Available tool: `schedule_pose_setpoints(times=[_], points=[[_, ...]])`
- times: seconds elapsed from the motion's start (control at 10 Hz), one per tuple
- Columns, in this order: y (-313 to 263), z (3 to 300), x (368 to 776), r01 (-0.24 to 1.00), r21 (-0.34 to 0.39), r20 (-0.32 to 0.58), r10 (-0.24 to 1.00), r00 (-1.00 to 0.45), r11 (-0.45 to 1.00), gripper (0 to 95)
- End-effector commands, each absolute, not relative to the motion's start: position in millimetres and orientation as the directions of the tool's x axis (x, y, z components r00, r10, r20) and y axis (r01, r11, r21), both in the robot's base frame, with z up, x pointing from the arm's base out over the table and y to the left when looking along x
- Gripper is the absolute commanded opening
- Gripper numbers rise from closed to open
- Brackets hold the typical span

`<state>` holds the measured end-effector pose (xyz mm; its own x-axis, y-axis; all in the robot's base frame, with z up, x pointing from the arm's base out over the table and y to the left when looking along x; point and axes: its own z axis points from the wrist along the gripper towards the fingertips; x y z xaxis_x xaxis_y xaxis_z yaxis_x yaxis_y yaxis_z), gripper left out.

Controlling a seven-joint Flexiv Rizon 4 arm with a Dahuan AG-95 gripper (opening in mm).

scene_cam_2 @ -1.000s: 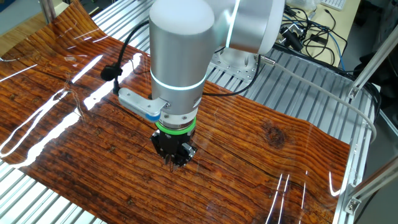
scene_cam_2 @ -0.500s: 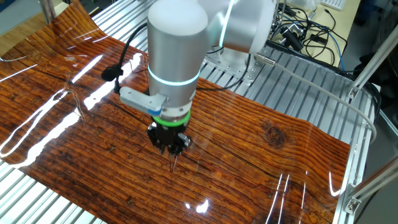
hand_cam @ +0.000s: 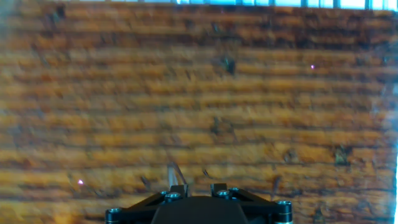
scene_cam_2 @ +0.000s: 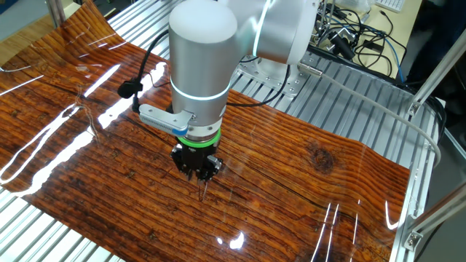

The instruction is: Unfold the leg of the glasses (with one hand)

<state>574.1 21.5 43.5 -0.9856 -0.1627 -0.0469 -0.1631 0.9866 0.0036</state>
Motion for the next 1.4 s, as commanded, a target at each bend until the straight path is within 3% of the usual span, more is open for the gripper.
schedule_pose_setpoints(times=[0.1, 1.4], points=[[22, 39, 571, -0.180, 0.001, -0.045, -0.179, -0.983, 0.984, 19.0], [23, 18, 566, -0.205, 0.004, -0.038, -0.204, -0.978, 0.979, 19.0]])
